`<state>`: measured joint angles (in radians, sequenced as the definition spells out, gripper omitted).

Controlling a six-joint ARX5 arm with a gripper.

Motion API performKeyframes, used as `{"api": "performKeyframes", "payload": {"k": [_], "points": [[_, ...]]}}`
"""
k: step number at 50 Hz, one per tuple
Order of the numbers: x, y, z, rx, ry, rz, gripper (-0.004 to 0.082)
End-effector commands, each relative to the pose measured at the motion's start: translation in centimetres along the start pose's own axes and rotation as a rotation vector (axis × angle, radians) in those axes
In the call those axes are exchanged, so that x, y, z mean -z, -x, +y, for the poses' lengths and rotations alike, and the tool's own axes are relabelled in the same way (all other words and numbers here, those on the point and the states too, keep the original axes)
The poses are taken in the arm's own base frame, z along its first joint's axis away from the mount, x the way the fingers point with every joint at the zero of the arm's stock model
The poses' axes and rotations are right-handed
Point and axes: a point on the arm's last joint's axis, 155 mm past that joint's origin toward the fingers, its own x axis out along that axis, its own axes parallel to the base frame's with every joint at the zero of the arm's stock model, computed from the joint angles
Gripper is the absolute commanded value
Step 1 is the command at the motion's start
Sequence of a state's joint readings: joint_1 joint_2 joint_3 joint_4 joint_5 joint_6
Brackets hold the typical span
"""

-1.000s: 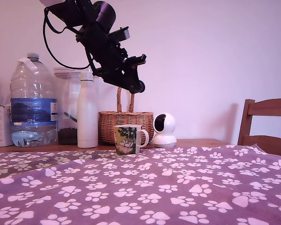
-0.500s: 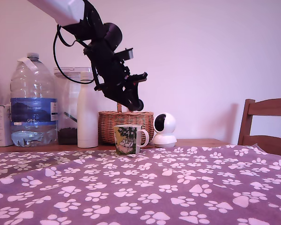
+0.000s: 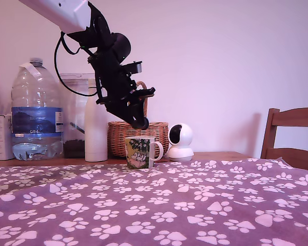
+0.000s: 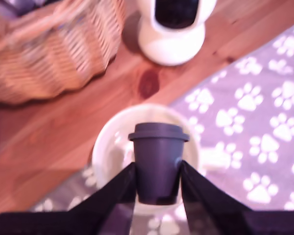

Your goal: Pick up the coffee capsules from the table one by one and drop them inside the nearest coffee cup

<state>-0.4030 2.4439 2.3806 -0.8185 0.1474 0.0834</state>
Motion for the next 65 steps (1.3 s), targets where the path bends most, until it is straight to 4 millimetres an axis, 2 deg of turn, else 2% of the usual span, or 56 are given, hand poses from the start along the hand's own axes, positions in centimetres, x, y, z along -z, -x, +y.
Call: {"api": "performKeyframes", "payload": {"k": [1,19,22,26,29,36,43,49,60,65], "points": [[1.1,-1.6,0.5,-0.003,-0.005,0.026,0.0198],[1.1,-1.6,0.5,-0.002,-0.008,0.025,0.0210],[1.0,-1.6,0.5,-0.002,-0.008,0.022,0.0311],[1.1,-1.9,0.5,-0.002,-0.008,0.022,0.0529],[1.2,-2.2,0.5,-0.002,-0.008,0.024,0.0624],[1.6,-3.1,0.4,0.001,-0.010,0.028,0.0641],[0.5,-3.2,0.3,-0.001,-0.020,-0.015,0.0634],[-0.5,-2.8,0.3,-0.003,-0.025,-0.051,0.0536],[-1.8,-1.9,0.2,-0.005,-0.039,-0.091,0.0129],[-3.2,-0.8,0.0,-0.007,-0.046,-0.134,-0.0003]]}}
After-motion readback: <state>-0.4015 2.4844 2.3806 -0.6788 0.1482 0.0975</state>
